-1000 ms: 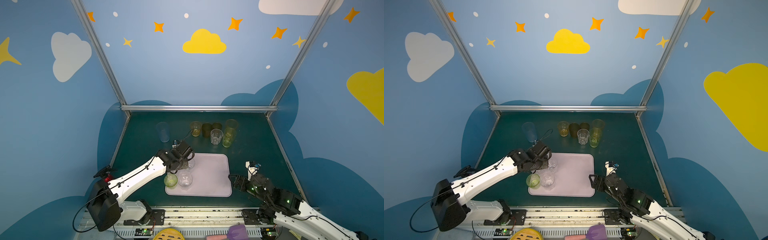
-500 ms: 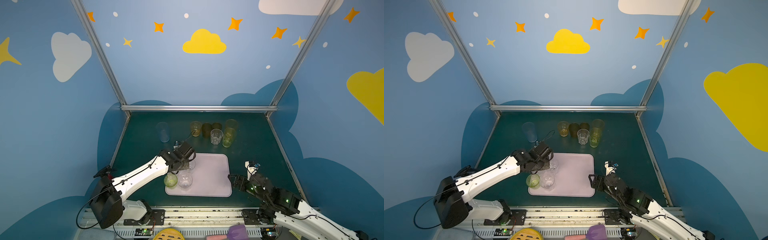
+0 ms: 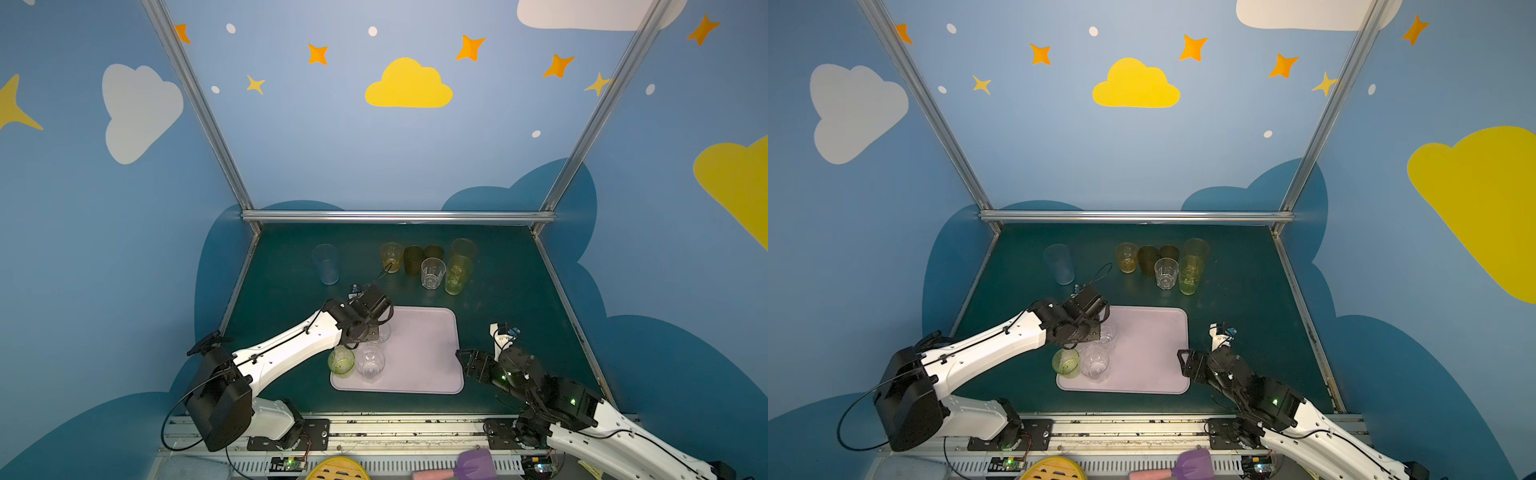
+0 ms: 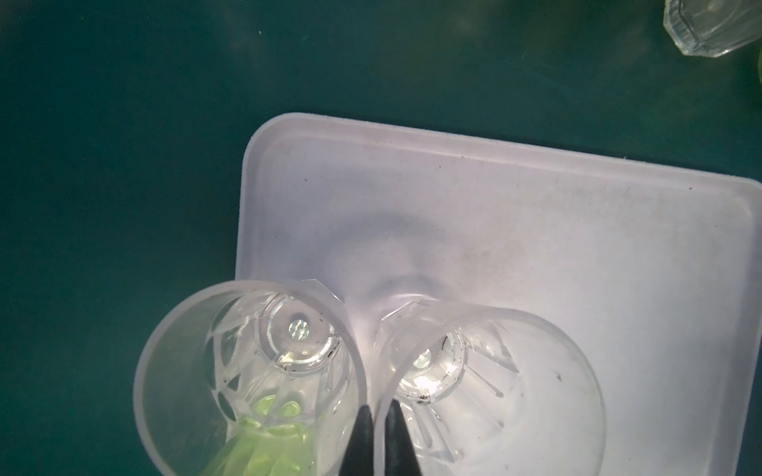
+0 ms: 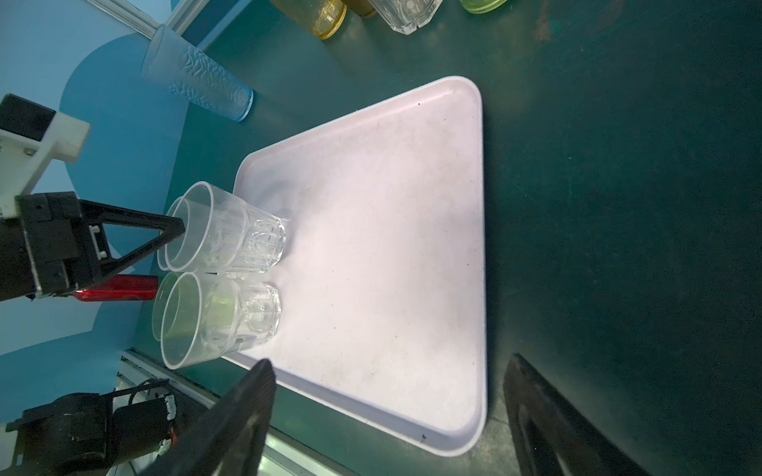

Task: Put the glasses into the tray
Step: 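Lower the clear glass onto the tray and open the left gripper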

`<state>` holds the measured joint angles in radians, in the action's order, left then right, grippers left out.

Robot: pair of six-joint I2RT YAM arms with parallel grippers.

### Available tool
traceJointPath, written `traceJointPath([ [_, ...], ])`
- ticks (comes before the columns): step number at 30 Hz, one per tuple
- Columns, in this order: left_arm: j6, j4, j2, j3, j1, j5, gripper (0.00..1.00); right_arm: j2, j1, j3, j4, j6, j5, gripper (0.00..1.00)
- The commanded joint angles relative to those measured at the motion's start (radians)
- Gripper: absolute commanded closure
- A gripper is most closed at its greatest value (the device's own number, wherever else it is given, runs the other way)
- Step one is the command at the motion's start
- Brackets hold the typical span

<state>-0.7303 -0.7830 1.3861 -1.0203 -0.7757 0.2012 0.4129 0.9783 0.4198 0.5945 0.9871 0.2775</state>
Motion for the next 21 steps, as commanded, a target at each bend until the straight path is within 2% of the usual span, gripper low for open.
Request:
traceJointPath([
  [1,-0.008,0.011,-0.016,0.005,-0.006,0.007,0.89,0.003,-0.004,-0.009,-0.009,0.004,-0.004,0.14],
  [3,-0.008,0.011,-0.025,0.003,-0.004,0.009,0.84,0.001,-0.004,-0.009,-0.009,0.004,-0.004,0.14],
  [7,-0.006,0.002,-0.040,-0.001,-0.005,0.016,0.81,0.001,-0.006,-0.008,-0.009,0.005,-0.004,0.14],
  [10,-0.008,-0.003,-0.047,-0.004,-0.007,0.017,0.70,0.003,-0.007,-0.006,-0.009,0.007,-0.006,0.14],
  [15,-0.008,0.001,-0.067,-0.012,-0.006,0.009,0.61,0.006,-0.009,-0.005,-0.009,0.011,-0.009,0.14],
  [21,0.011,0.014,-0.098,-0.020,-0.005,0.029,0.45,0.021,-0.010,0.003,-0.010,0.014,-0.018,0.14],
])
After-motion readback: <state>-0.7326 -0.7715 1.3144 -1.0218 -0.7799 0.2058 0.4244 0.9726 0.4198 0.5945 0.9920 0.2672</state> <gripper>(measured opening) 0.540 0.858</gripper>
